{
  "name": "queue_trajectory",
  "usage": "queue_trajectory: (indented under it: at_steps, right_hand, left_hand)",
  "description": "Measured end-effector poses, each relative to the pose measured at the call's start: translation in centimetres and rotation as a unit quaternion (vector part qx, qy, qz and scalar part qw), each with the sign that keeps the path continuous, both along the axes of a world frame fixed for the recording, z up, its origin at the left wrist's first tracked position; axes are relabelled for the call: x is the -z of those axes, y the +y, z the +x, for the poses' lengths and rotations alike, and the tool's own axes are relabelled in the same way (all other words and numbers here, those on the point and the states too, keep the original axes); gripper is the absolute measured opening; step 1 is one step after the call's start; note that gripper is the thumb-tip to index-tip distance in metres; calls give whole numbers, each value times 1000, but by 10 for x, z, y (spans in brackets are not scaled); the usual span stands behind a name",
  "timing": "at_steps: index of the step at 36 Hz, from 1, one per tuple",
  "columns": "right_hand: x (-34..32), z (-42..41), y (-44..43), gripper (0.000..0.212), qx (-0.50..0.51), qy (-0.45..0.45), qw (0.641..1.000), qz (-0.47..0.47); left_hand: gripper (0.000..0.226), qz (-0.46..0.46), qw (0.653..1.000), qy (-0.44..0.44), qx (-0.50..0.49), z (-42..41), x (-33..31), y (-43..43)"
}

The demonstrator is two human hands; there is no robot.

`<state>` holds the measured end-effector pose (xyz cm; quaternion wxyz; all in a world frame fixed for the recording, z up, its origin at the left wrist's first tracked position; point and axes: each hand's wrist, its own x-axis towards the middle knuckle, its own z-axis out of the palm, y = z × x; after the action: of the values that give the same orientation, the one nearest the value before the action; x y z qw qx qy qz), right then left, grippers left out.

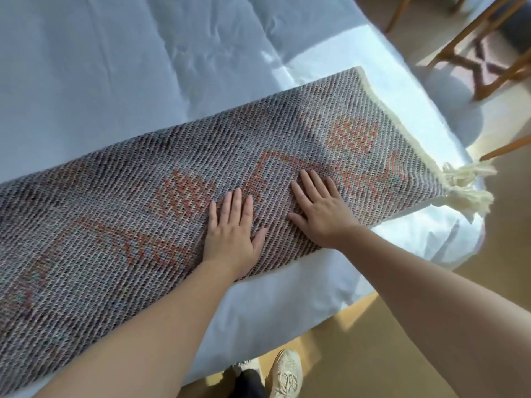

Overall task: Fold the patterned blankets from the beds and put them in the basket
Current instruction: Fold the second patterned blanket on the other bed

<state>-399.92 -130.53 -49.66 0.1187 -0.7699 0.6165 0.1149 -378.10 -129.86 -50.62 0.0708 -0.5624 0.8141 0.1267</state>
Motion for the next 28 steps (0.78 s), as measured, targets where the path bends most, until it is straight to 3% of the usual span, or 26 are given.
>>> queue_trajectory:
  at_steps: [9, 20, 28]
  right_hand:
    - [-2, -61, -17, 81, 53, 12, 998, 13]
    - [8, -149, -93, 80, -18, 9, 999, -41]
    - [7, -230, -170, 69, -67, -32, 997, -12]
  left_hand:
    - [72, 10, 999, 32, 43, -41, 6, -18]
    - [74, -15, 997, 45, 55, -155, 19, -52]
    - [72, -8, 1000, 7, -3, -279, 13, -65]
